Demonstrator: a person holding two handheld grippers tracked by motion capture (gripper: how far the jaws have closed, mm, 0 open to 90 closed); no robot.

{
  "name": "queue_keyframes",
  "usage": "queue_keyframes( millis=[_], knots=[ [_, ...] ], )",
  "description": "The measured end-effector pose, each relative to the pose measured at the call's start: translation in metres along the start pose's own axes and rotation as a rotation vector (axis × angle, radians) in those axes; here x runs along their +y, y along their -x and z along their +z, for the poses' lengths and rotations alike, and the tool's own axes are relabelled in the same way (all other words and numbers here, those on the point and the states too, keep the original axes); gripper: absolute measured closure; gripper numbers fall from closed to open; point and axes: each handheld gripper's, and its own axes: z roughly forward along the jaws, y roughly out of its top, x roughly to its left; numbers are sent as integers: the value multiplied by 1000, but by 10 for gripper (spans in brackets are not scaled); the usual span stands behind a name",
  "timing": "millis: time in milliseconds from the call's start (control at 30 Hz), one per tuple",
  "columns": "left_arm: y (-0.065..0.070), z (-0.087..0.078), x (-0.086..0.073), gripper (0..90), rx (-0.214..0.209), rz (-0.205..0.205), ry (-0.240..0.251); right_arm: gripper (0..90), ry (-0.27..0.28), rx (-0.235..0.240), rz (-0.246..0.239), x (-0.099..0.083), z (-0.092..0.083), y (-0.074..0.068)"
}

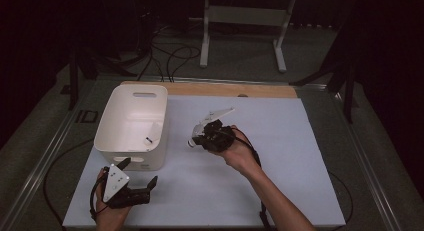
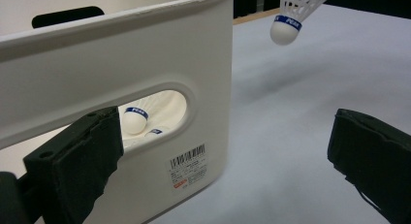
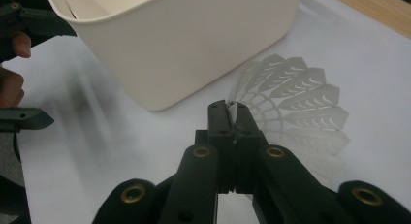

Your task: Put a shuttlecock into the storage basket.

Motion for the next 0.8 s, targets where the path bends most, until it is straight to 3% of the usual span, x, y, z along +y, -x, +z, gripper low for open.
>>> queue_keyframes(
  millis=[800],
  knots=[
    [0, 0, 0, 2, 0, -3, 3, 898, 21, -22, -12, 21, -1, 1]
  ],
)
